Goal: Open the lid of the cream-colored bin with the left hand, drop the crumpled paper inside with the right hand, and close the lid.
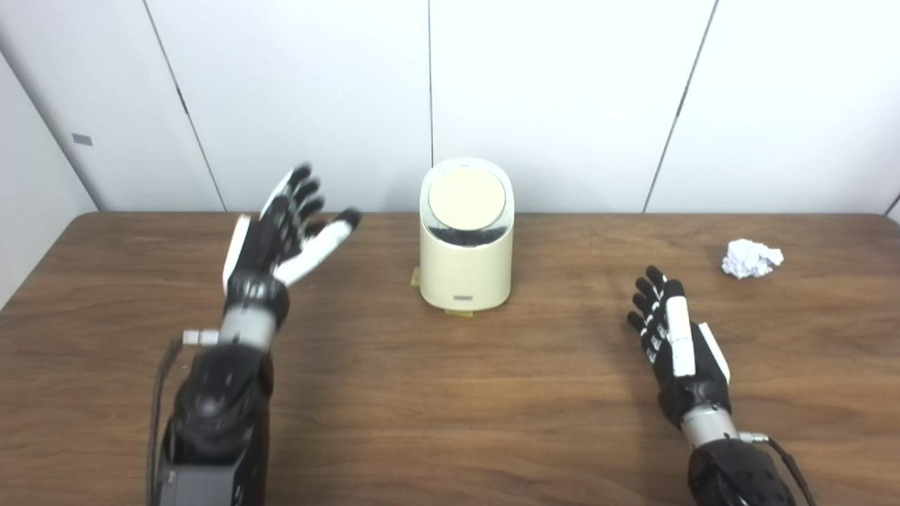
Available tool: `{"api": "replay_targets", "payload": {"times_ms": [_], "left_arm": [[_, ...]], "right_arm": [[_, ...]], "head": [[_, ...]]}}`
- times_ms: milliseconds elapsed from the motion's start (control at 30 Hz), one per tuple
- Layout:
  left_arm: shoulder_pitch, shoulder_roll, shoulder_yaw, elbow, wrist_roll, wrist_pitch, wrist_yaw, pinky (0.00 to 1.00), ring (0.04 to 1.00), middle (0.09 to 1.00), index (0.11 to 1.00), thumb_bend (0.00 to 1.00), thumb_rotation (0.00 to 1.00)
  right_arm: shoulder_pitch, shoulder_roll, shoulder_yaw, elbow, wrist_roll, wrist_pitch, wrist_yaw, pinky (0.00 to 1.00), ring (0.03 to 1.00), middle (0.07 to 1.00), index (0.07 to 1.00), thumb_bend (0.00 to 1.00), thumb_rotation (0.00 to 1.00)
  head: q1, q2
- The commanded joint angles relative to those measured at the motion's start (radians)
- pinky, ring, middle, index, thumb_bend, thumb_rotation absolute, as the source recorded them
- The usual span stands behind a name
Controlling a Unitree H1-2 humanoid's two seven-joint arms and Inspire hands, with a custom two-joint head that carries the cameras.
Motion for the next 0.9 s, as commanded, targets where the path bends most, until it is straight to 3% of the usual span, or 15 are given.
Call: {"api": "replay_targets", "payload": {"times_ms": [0, 100, 233, 400, 567, 867], "left_arm": [[-0.089, -0.003, 0.005, 0.010, 0.059, 0.004, -0.035, 0.94, 0.935, 0.948, 0.975, 0.85, 0.31], [-0.173, -0.026, 0.021, 0.071, 0.093, 0.004, -0.077, 0.89, 0.944, 0.955, 0.973, 0.89, 0.27], [-0.259, -0.014, -0.012, 0.157, 0.201, 0.004, -0.147, 0.79, 0.917, 0.950, 0.968, 0.90, 0.22], [-0.346, -0.002, -0.099, 0.272, 0.334, 0.004, -0.203, 0.76, 0.906, 0.963, 0.969, 0.94, 0.16], [-0.412, 0.016, -0.222, 0.389, 0.418, -0.023, -0.172, 0.69, 0.898, 0.977, 0.971, 0.98, 0.13], [-0.489, 0.038, -0.376, 0.541, 0.535, -0.072, -0.127, 0.76, 0.981, 1.000, 0.981, 1.00, 0.09]], "right_arm": [[-0.035, -0.001, -0.002, -0.015, 0.001, -0.042, 0.005, 0.95, 0.977, 0.973, 0.978, 0.64, 1.00], [-0.035, 0.001, 0.001, -0.014, 0.001, -0.037, 0.004, 0.95, 0.978, 0.974, 0.976, 0.62, 1.00], [-0.037, 0.004, 0.006, -0.010, -0.005, -0.034, 0.002, 0.95, 0.980, 0.975, 0.973, 0.63, 1.00], [-0.035, 0.002, 0.018, -0.011, -0.008, -0.037, 0.012, 0.96, 0.983, 0.982, 0.984, 0.63, 1.00], [-0.038, 0.007, 0.028, -0.006, -0.002, -0.048, 0.019, 0.93, 0.976, 0.982, 0.993, 0.65, 1.00], [-0.047, 0.019, 0.047, -0.005, -0.017, -0.050, 0.011, 0.95, 0.971, 0.980, 0.989, 0.65, 1.00]], "head": [[-0.001, 0.001], [-0.003, 0.001], [-0.012, 0.001], [-0.016, -0.002], [-0.026, -0.002], [-0.034, 0.004]]}}
